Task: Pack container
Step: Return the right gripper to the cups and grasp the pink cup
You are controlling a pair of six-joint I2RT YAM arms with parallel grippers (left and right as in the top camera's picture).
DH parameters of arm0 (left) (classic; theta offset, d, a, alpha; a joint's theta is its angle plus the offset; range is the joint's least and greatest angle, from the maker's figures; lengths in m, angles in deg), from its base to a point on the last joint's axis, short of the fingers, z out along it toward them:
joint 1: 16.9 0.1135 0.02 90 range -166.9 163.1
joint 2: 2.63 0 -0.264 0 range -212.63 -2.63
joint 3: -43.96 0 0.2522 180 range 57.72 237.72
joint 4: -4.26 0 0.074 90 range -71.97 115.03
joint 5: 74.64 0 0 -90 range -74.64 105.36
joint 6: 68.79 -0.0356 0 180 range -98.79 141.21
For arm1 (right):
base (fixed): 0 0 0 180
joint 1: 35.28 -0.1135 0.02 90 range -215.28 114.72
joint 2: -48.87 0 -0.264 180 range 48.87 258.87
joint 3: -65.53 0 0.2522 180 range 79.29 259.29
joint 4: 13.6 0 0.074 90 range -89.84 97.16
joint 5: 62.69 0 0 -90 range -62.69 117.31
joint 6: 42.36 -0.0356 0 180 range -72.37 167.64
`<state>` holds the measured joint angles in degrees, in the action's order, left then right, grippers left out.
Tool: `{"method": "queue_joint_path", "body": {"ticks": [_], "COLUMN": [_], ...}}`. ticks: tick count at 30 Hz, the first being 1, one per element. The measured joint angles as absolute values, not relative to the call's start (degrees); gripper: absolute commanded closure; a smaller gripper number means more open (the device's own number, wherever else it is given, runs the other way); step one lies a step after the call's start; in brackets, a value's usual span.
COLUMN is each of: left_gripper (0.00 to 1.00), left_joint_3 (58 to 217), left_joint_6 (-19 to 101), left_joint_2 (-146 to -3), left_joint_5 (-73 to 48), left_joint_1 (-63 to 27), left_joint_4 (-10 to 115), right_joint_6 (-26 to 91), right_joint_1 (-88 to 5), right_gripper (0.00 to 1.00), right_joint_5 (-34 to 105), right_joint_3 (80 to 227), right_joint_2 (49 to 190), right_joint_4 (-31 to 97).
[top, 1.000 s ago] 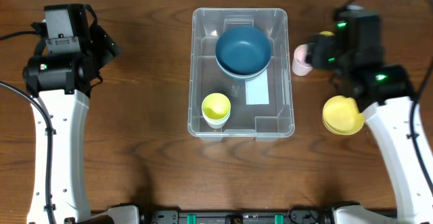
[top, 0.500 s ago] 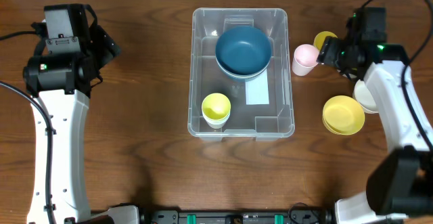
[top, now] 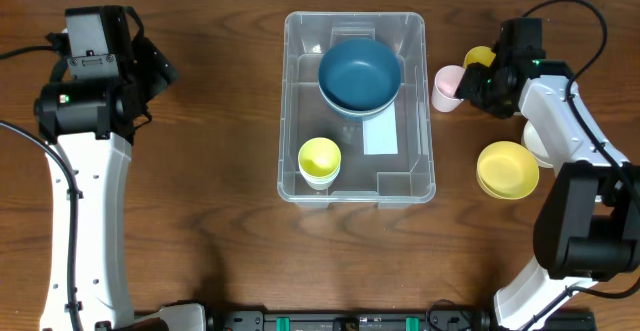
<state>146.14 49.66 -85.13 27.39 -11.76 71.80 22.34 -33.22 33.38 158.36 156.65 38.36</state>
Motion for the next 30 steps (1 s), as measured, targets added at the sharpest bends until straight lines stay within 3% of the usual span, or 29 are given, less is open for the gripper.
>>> {"method": "queue_joint_path", "body": {"ticks": [8, 17, 30], "left_gripper": [0.02, 0.02, 0.02], "left_joint_3": [146.1, 146.1, 146.1], "left_joint_6": [49.7, 49.7, 49.7], "left_joint_2": [-85.1, -85.1, -85.1], "left_joint_5": [27.4, 27.4, 27.4], "left_joint_1": [-11.8, -11.8, -11.8], "left_joint_4": [71.8, 71.8, 71.8], "right_joint_6": [22.2, 21.9, 21.6], "right_joint_1": [-33.2, -33.2, -33.2], "right_gripper": [0.41, 0.53, 0.96], "right_joint_5": [33.4, 33.6, 33.9], "right_joint_3": [158.4, 158.4, 158.4], "right_joint_2": [159.1, 159.2, 159.2], "right_joint_4": [38.0, 37.6, 37.9]}}
